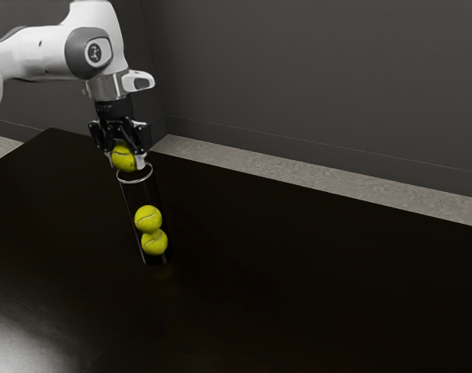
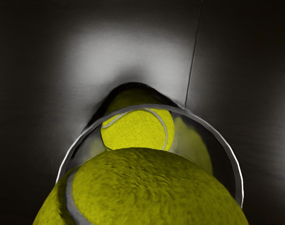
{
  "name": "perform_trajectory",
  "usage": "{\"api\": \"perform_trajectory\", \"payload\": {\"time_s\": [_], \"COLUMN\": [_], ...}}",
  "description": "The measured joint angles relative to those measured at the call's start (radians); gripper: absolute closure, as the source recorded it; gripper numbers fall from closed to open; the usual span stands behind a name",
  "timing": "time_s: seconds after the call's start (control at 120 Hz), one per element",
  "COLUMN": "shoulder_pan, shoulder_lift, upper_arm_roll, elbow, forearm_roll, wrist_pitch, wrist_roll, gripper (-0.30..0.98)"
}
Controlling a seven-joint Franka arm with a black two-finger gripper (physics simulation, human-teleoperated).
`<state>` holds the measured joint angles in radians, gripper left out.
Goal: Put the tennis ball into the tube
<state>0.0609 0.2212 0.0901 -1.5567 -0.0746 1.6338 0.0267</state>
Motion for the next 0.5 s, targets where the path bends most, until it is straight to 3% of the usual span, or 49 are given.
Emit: {"api": "perform_trajectory", "payload": {"time_s": [0.2, 0.333, 0.5], "shoulder_pan": [-0.006, -0.025, -0.134], "shoulder_lift": [-0.011, -0.108, -0.271], "upper_arm_roll": [0.000, 0.002, 0.061], "elbow": [0.002, -0.046, -0.143], "forearm_roll": [-0.001, 0.007, 0.036], "wrist_pitch": [-0.005, -0.006, -0.008], "wrist_roll": [0.045, 0.069, 0.089], "gripper": [0.10, 0.05, 0.02]}}
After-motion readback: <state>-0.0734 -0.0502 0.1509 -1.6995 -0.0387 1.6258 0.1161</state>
